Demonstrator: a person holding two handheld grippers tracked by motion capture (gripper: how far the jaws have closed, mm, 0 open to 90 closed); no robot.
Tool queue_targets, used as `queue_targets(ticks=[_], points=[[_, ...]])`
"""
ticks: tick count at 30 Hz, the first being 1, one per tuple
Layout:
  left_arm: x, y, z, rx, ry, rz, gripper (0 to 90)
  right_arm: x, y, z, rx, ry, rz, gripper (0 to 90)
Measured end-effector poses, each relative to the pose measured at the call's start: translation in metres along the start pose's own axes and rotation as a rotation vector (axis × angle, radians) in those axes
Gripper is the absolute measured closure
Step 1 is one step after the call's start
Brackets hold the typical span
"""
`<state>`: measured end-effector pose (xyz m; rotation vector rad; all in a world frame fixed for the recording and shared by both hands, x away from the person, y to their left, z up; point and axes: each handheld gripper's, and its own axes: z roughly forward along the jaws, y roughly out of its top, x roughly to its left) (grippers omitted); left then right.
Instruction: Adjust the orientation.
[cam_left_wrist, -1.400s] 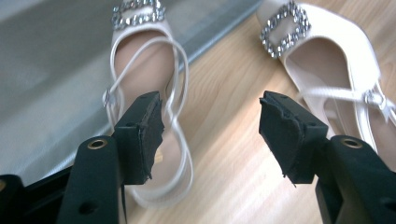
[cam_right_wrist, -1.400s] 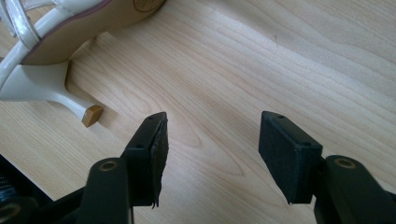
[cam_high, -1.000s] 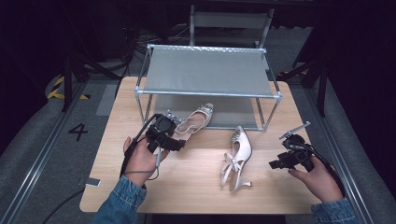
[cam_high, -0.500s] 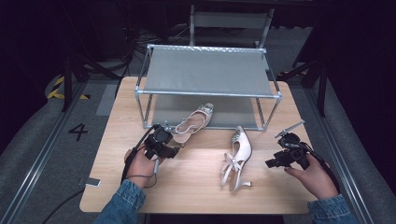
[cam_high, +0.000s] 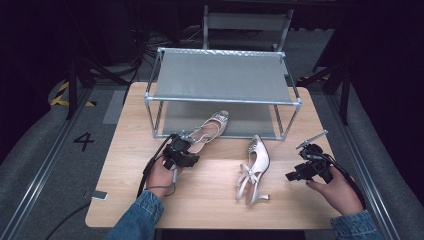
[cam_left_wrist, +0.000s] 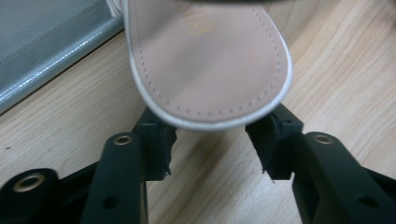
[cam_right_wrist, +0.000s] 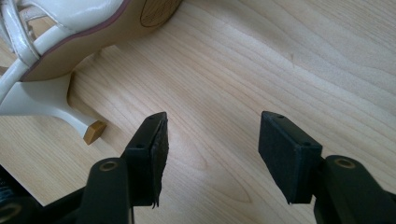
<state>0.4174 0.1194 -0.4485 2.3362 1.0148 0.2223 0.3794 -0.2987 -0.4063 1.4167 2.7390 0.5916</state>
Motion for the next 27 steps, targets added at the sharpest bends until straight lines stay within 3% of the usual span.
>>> queue_targets(ticks=[4,5,7,10,14,18,22,27], points=[[0.001,0.000,0.004,-0.029,-0.007,0.029,63.1,-0.002,-0.004,-0.003,-0.005,-0.002,0.010,43.2],[0.001,0.000,0.005,-0.072,-0.040,0.028,66.9,-0.002,-0.005,-0.003,-0.005,-0.004,0.012,43.2],[-0.002,0.003,0.004,-0.109,-0.062,0.031,72.7,-0.003,-0.006,-0.004,-0.006,-0.003,0.015,43.2],[-0.003,0.008,0.006,-0.146,-0.100,0.017,74.2,-0.004,-0.008,-0.005,-0.009,-0.006,0.020,43.2],[-0.008,0.013,0.010,-0.144,-0.087,-0.003,76.3,-0.005,-0.010,-0.005,-0.004,-0.006,0.026,43.2],[-0.012,0.021,0.011,-0.112,-0.062,0.015,76.9,-0.006,-0.013,-0.005,-0.005,-0.007,0.030,43.1],[-0.015,0.031,0.015,-0.121,-0.064,-0.008,76.9,-0.006,-0.014,-0.005,-0.005,-0.007,0.036,43.1],[-0.013,0.043,0.021,-0.116,-0.035,-0.039,77.1,-0.007,-0.015,-0.005,-0.007,-0.002,0.036,43.1]])
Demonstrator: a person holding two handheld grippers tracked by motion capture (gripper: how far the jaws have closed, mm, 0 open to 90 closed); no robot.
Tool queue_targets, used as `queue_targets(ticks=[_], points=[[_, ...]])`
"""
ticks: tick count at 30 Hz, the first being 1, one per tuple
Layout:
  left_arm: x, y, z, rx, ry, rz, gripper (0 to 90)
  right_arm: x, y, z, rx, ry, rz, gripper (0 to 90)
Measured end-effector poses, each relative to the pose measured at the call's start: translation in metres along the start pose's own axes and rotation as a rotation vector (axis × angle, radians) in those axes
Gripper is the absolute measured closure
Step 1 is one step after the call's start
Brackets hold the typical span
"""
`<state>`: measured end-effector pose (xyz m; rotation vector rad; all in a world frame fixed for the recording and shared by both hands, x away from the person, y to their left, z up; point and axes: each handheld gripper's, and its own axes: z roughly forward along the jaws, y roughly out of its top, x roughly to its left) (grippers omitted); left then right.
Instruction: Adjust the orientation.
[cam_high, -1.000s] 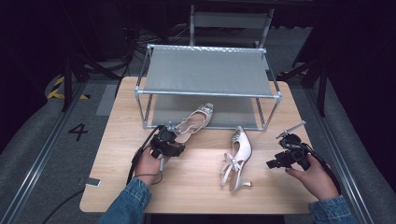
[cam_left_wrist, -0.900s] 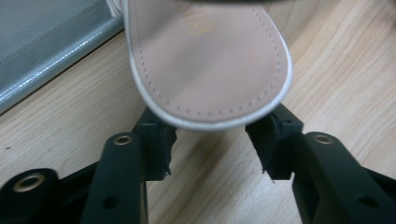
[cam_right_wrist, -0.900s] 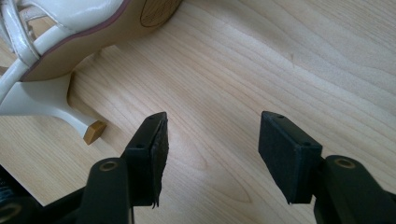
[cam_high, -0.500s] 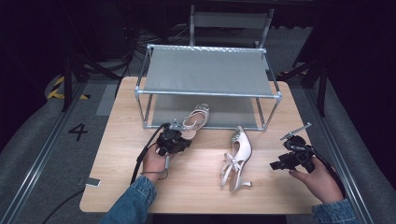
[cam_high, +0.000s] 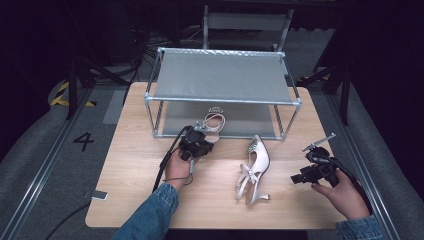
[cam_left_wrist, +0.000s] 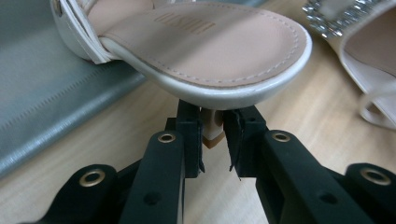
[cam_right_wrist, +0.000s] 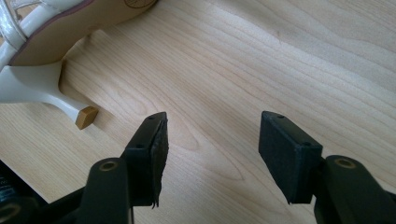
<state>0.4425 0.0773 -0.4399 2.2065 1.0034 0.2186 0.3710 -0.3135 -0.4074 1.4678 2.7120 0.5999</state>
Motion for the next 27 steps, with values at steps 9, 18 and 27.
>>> queue_targets(ticks=[9,18,27], points=[[0.009,0.019,0.017,-0.008,0.042,-0.027,77.5,-0.002,-0.001,0.000,0.002,0.000,0.008,43.1],[0.017,0.042,0.034,0.008,0.061,-0.038,77.4,-0.003,-0.002,0.000,0.002,0.004,0.006,43.0],[0.035,0.061,0.051,0.051,0.111,0.089,77.5,-0.005,-0.005,-0.007,-0.015,0.002,0.010,43.0]])
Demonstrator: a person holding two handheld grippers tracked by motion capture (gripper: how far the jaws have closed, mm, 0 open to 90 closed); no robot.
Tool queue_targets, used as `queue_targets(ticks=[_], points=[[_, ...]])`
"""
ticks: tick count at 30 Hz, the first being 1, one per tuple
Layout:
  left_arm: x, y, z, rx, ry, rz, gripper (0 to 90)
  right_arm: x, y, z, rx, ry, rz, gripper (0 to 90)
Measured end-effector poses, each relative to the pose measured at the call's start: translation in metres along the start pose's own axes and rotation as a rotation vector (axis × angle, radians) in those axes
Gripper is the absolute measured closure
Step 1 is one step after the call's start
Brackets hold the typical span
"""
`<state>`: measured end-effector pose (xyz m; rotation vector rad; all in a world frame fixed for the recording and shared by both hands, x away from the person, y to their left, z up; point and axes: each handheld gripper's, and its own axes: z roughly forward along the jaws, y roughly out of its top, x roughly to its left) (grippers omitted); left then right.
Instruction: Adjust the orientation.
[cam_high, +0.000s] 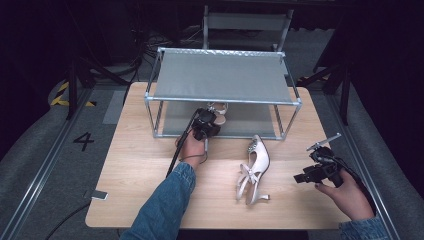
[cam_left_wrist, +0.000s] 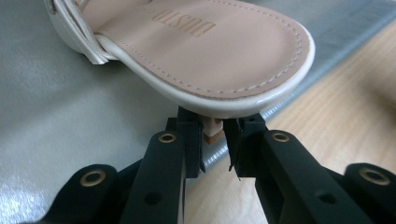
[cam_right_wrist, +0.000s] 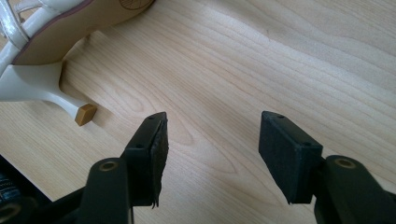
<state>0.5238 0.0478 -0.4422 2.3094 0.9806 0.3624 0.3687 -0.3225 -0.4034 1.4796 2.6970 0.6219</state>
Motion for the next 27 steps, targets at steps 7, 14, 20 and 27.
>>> queue_targets(ticks=[7,14,20,27], points=[[-0.001,-0.001,0.010,0.038,0.019,-0.053,77.6,0.001,-0.001,0.001,0.005,0.001,0.000,43.0],[-0.016,-0.015,-0.009,0.034,0.023,-0.139,63.5,0.005,0.000,-0.001,-0.001,-0.002,-0.006,43.0],[-0.017,-0.023,-0.033,-0.010,-0.006,-0.164,61.4,0.008,0.002,0.002,0.002,-0.005,-0.011,43.2],[-0.026,-0.034,-0.077,-0.026,-0.048,-0.203,54.8,0.012,0.004,0.002,0.001,-0.006,-0.018,43.6]])
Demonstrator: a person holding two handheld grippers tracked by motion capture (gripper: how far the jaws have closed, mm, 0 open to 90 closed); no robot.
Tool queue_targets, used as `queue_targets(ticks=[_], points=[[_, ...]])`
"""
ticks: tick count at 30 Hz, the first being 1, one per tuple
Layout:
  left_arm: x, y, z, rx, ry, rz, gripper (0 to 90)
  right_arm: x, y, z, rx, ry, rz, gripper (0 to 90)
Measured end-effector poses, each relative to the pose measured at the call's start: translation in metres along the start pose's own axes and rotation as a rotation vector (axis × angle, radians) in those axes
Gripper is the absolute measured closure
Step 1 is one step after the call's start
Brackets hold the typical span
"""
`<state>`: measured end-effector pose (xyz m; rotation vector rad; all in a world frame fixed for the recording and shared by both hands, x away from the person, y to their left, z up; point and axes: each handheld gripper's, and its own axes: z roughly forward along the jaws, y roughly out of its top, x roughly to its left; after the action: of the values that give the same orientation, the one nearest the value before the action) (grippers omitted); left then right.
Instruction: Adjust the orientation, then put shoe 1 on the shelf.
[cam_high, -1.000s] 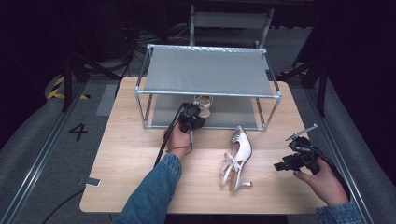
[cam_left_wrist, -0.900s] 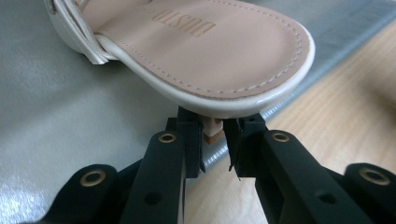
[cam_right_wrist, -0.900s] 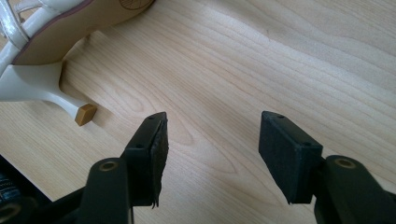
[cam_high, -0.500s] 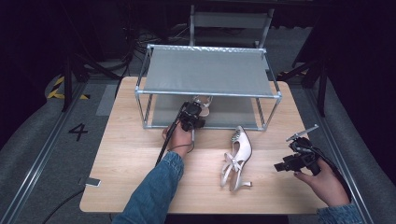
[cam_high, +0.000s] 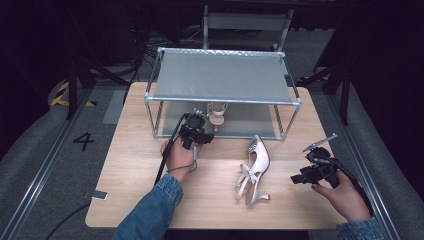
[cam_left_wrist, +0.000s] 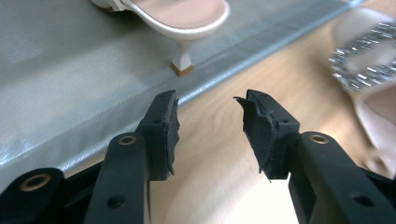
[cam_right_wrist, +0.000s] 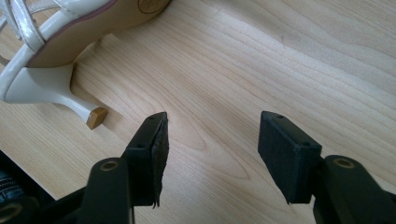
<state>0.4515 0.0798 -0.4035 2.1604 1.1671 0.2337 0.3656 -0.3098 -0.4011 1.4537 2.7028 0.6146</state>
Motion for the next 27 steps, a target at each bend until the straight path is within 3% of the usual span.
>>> queue_targets(ticks=[7,13,27], points=[[-0.006,-0.009,-0.026,0.031,0.013,0.042,49.8,0.006,0.008,-0.001,-0.013,0.000,-0.022,45.0],[-0.003,-0.018,-0.039,0.071,0.012,0.039,46.6,0.013,0.020,0.000,-0.027,0.010,-0.045,46.7],[0.008,-0.045,-0.057,0.137,0.067,0.028,41.9,0.057,0.057,0.005,-0.080,0.056,-0.196,48.5]])
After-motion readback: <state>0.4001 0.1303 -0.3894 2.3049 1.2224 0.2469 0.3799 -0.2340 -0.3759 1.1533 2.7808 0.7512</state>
